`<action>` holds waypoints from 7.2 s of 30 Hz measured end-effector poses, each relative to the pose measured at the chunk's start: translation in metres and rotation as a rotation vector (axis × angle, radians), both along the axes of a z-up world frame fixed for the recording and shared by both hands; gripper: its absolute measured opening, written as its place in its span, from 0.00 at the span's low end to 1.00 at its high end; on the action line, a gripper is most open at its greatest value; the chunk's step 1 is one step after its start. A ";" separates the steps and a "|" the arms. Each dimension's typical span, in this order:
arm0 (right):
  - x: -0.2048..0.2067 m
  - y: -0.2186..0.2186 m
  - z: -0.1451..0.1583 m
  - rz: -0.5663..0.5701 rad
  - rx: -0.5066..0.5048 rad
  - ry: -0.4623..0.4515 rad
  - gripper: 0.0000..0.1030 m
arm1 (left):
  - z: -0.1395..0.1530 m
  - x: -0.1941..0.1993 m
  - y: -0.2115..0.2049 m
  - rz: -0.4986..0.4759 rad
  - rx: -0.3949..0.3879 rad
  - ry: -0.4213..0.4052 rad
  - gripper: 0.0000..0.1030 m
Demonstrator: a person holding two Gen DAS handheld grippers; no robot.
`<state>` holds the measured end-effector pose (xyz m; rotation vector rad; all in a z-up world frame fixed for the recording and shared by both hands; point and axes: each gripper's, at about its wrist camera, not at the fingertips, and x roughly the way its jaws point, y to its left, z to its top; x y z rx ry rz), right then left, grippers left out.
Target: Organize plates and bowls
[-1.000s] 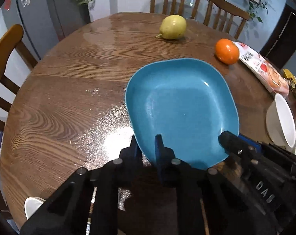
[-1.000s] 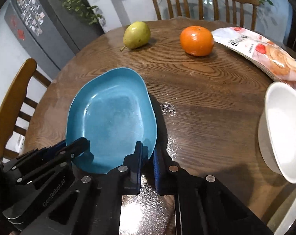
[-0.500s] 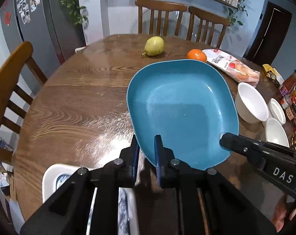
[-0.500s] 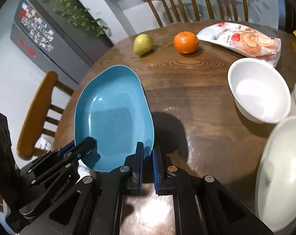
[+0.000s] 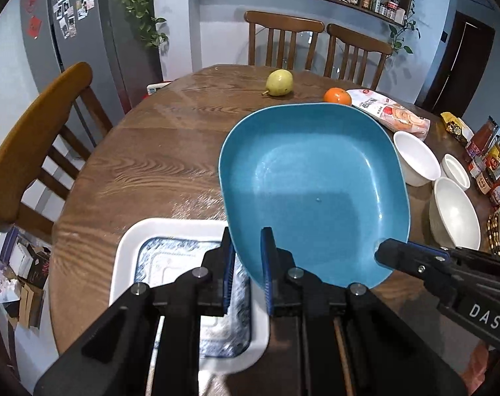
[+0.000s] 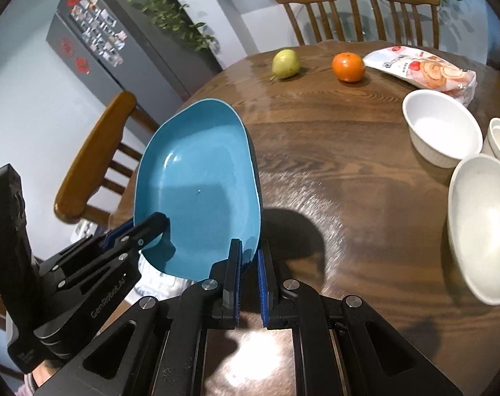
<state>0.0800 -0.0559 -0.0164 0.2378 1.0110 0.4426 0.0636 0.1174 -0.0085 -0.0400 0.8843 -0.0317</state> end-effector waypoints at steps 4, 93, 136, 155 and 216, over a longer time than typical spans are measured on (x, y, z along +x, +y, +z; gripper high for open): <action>-0.015 0.013 -0.001 0.024 0.003 0.007 0.10 | 0.001 -0.015 0.010 0.017 0.019 -0.011 0.12; -0.076 -0.186 0.000 -0.409 -0.034 -0.091 0.42 | -0.002 -0.022 -0.139 -0.210 0.044 0.022 0.99; 0.003 -0.094 -0.050 -0.136 -0.014 0.092 0.22 | -0.050 0.014 -0.084 -0.033 0.046 0.192 0.76; -0.068 -0.226 -0.029 -0.508 0.118 0.049 0.42 | 0.036 0.014 -0.145 -0.253 -0.068 0.036 0.77; -0.016 -0.276 -0.013 -0.508 0.091 -0.015 0.56 | -0.060 0.150 -0.263 -0.401 0.149 0.354 0.15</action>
